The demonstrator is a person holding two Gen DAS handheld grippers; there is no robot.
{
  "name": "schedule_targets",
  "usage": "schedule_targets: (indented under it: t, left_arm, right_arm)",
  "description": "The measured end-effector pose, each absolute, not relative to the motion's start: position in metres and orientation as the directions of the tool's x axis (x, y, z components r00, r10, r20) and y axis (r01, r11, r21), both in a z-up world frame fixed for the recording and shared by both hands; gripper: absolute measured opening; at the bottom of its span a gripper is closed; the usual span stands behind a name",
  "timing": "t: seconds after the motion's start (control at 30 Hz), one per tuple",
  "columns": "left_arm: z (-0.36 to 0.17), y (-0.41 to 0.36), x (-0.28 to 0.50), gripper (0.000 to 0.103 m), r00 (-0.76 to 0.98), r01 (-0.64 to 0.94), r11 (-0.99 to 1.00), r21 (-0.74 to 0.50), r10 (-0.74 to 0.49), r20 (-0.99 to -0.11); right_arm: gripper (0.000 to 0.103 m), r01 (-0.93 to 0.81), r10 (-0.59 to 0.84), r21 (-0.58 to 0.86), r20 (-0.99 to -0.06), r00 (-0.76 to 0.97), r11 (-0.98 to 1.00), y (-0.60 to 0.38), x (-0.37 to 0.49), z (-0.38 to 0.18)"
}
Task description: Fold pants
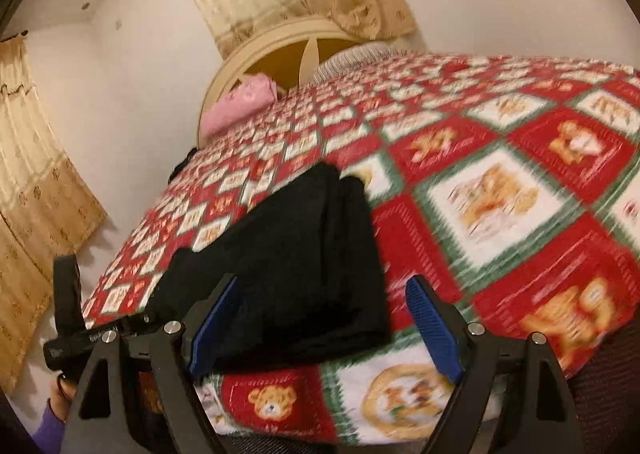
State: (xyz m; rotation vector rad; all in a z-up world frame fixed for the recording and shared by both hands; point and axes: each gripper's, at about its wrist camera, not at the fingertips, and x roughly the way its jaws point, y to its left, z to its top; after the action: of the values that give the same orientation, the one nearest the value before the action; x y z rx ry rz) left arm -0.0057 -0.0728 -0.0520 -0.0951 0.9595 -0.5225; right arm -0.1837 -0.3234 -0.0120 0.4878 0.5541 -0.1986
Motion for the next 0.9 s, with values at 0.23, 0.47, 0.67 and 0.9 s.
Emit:
schedule_targets:
  t: [0.23,0.47,0.67,0.9]
  left_arm:
    - [-0.052,-0.079,-0.011,0.098,0.472,0.415,0.872,-0.260,-0.450,-0.758]
    - [-0.054,-0.072,-0.010,0.101,0.460,0.422,0.850,-0.317,-0.502,-0.733]
    - [-0.055,-0.075,-0.011,0.103,0.462,0.427,0.848,-0.314,-0.503,-0.730]
    - [-0.056,-0.084,-0.013,0.103,0.469,0.444,0.863,-0.240,-0.452,-0.759]
  right_arm:
    - [0.085,0.245,0.088,0.477,-0.574,0.814,0.844,-0.319,-0.172,-0.027]
    - [0.085,0.204,0.178,0.600,-0.515,0.839,0.773,-0.323,-0.171,-0.032]
    - [0.085,0.204,0.180,0.628,-0.492,0.852,0.751,-0.329,-0.173,-0.031]
    - [0.071,0.216,0.137,0.536,-0.543,0.829,0.816,-0.319,-0.158,-0.030]
